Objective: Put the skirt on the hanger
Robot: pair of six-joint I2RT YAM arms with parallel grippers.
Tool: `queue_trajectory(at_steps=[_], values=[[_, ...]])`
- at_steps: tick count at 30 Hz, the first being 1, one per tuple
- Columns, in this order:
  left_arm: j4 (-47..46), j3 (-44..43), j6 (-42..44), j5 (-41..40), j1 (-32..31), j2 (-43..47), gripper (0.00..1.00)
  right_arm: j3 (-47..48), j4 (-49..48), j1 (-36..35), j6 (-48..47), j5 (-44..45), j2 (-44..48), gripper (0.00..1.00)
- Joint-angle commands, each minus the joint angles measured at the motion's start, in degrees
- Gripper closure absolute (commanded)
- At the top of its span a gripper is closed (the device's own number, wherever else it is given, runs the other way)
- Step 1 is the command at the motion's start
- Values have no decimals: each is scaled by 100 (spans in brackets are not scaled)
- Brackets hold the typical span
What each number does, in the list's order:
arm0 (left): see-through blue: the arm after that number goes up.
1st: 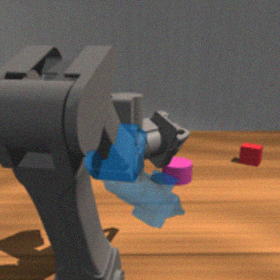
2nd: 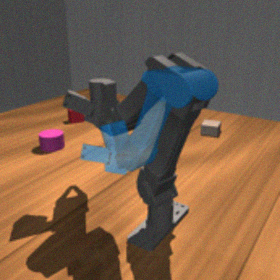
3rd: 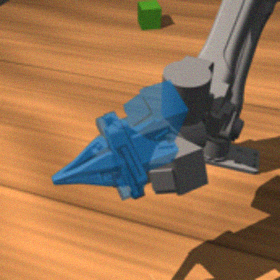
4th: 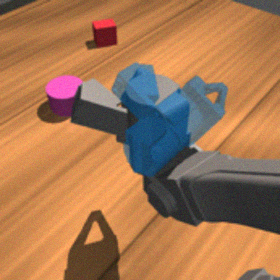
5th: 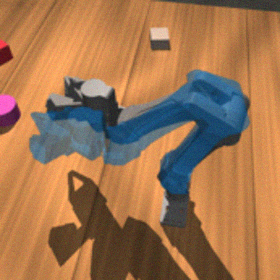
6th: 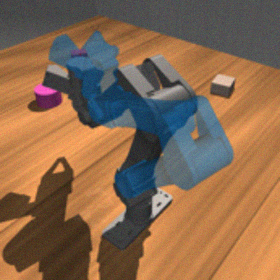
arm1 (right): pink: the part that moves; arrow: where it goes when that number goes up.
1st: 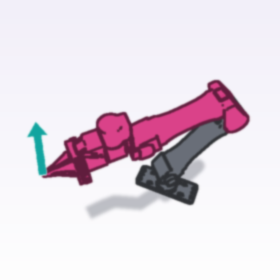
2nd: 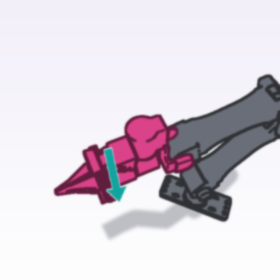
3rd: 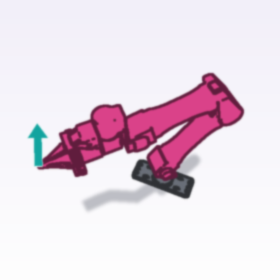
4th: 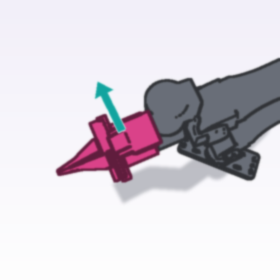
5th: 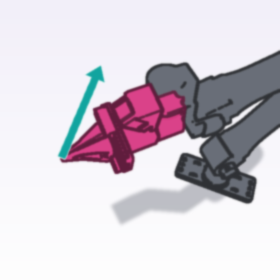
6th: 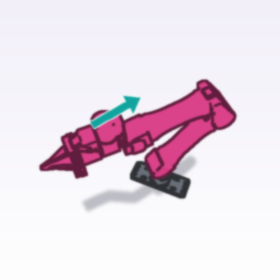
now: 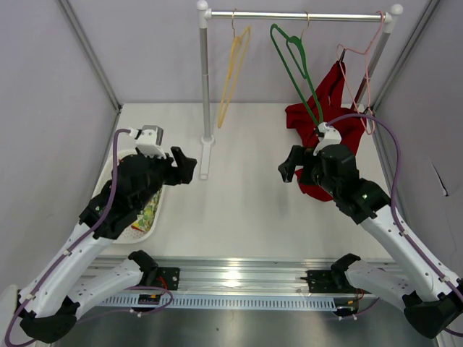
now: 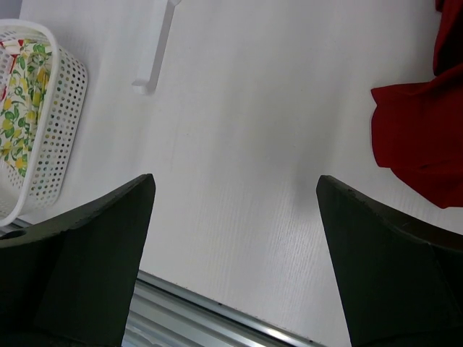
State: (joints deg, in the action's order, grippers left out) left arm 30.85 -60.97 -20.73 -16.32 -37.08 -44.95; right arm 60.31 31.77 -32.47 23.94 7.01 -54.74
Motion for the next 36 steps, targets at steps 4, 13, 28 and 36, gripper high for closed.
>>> queue_trajectory(at_steps=[4, 13, 28, 36], values=[[201, 94, -361, -582, 113, -49, 21, -37, -162, 39, -30, -129, 78, 1], [27, 366, -932, -618, 1852, -1153, 22, -160, -215, 30, 58, -357, 25, 1], [-448, 103, -1091, -1199, 2231, -3380, 30, -327, -215, 30, 172, -498, 104, 1], [-615, 190, -1179, -1146, 2337, -3723, 34, -406, -233, 39, 189, -490, 139, 1]])
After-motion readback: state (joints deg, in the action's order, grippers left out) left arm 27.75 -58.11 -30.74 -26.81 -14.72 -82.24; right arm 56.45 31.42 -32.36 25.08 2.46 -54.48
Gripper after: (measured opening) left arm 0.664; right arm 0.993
